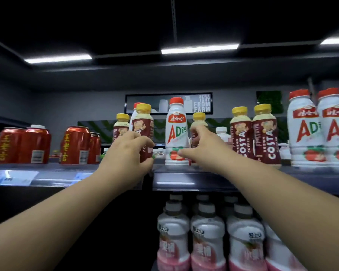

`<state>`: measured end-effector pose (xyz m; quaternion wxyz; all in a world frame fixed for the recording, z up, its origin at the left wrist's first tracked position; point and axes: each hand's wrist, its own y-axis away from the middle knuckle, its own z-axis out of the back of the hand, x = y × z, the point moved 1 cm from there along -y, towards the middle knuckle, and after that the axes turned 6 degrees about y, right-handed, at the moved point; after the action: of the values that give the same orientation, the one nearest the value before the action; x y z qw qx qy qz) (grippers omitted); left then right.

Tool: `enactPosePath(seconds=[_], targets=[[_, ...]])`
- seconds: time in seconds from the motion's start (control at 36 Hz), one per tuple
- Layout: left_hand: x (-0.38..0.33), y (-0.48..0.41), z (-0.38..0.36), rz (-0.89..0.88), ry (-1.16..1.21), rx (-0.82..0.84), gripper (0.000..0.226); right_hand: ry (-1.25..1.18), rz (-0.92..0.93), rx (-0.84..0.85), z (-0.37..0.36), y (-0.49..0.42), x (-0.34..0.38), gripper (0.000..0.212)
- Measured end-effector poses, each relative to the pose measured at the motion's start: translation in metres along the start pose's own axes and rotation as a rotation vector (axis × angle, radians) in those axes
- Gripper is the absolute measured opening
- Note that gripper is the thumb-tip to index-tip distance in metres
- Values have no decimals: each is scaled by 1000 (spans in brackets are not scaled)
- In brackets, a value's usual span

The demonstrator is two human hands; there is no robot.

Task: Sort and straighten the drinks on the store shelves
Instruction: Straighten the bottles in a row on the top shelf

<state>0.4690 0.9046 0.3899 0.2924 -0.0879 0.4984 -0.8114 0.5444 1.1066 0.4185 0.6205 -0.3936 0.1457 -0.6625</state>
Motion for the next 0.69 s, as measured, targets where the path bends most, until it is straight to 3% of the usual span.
enactPosePath(seconds=[0.08, 0.25, 0.39, 0.61, 0.69], targets=[[11, -3, -3, 31, 25, -52, 38, -6, -58, -19, -12, -10, 4, 82], [24, -11, -8, 29, 109, -80, 48, -63, -137, -26, -23, -24, 6, 93], [29, -13, -14, -100, 83, -116, 52, -54, -131, -85, -32, -28, 5, 70], [21, -22, -27, -312, 84, -216, 39, -126, -86, -296, 4, -8, 13, 58], [8, -22, -31, -373, 153, -227, 40, -101, -75, -334, 25, 8, 14, 65]])
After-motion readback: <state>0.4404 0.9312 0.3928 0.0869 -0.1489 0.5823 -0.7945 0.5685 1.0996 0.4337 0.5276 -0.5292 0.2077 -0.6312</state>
